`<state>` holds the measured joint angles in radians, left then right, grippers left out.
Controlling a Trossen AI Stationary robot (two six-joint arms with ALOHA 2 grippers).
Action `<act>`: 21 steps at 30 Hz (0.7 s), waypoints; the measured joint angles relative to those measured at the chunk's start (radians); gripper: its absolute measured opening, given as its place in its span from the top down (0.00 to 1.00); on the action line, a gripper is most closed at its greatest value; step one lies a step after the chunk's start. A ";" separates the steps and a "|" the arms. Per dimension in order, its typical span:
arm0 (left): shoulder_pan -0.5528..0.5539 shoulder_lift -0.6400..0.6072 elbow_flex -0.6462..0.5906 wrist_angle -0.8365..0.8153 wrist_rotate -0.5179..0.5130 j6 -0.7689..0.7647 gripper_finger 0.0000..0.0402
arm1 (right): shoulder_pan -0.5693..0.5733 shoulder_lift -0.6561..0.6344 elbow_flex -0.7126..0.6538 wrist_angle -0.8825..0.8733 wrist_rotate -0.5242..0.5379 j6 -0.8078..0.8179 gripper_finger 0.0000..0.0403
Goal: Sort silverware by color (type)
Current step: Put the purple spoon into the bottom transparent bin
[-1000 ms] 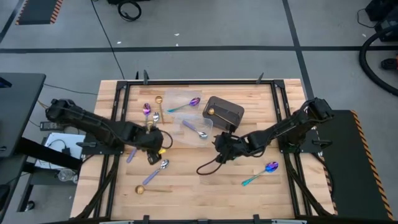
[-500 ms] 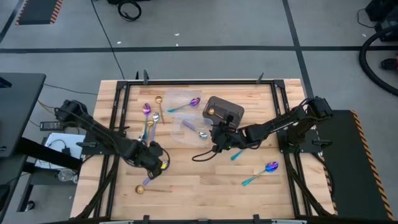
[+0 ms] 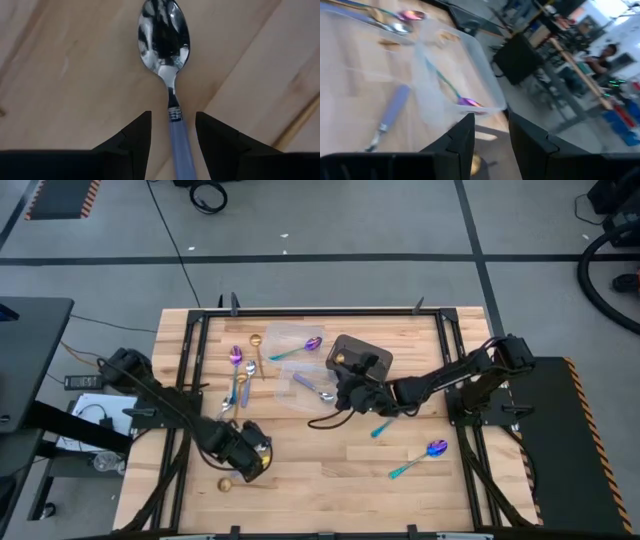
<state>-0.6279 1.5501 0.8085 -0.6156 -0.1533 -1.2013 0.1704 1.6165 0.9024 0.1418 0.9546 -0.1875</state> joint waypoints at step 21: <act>-0.007 0.032 -0.079 0.095 -0.027 0.015 0.73 | 0.007 0.000 0.000 0.044 -0.224 0.000 0.68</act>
<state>-0.6349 1.5819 0.7300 -0.5205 -0.1804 -1.1866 0.1776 1.6165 0.9020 0.1860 0.7308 -0.1871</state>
